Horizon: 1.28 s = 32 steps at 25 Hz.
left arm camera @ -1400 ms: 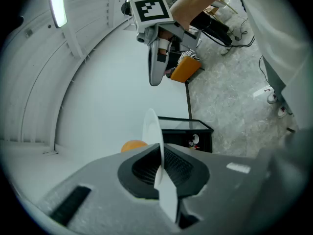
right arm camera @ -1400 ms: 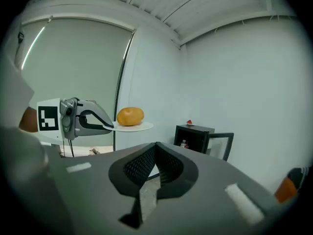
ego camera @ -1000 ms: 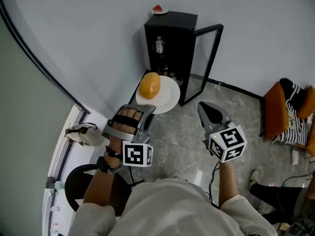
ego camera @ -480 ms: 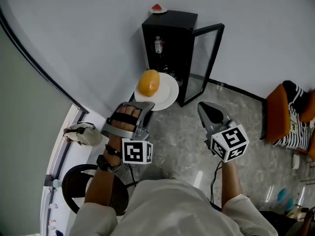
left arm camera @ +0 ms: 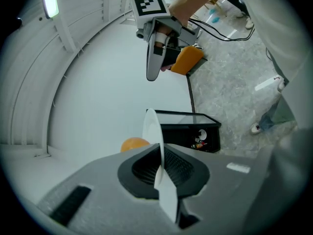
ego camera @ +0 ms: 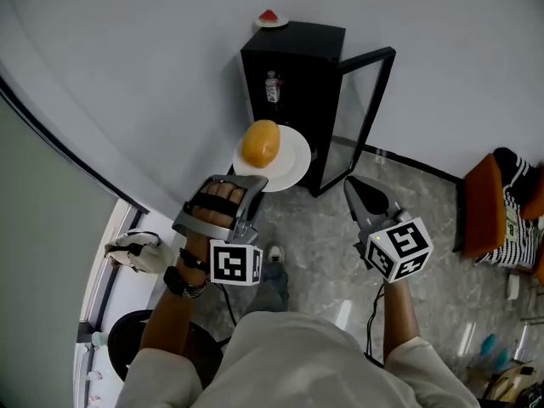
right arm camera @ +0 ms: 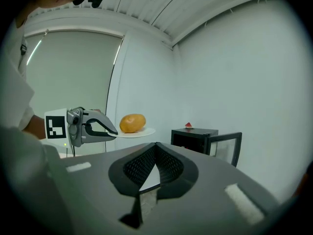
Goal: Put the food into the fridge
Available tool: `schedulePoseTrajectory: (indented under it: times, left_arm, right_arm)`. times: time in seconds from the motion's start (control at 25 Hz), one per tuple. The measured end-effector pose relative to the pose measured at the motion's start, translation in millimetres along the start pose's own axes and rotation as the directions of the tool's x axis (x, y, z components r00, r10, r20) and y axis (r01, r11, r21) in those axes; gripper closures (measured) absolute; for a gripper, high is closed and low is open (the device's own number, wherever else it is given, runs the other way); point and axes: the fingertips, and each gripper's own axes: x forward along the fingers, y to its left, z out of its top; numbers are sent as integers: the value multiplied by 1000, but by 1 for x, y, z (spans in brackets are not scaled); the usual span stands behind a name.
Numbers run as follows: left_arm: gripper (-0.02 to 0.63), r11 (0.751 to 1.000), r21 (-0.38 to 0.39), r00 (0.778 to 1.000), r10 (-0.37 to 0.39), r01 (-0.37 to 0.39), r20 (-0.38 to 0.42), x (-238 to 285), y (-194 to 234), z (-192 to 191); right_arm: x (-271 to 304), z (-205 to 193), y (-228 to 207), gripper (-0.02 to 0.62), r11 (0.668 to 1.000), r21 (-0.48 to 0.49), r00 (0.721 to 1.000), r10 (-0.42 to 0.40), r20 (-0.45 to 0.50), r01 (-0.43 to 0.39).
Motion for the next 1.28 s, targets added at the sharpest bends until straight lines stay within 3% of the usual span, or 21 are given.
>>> schedulePoseTrajectory:
  times: [0.48,0.76,1.28]
  left_arm:
    - [594,999,35,1000,-1,1,6,152,48,-91]
    - [594,1000,24,1000,14,-14,9,167,45,-106]
    - [594,1000,28,1000,-7,6,22,252,52,-155]
  right_arm:
    - [158,32,-83,591,1000,-3,999,-29,14,29]
    - [175,25,-89,589,997,-39,997,-72,25,73]
    - [267,15,-129,589,995,-18,995,-96,-32,96]
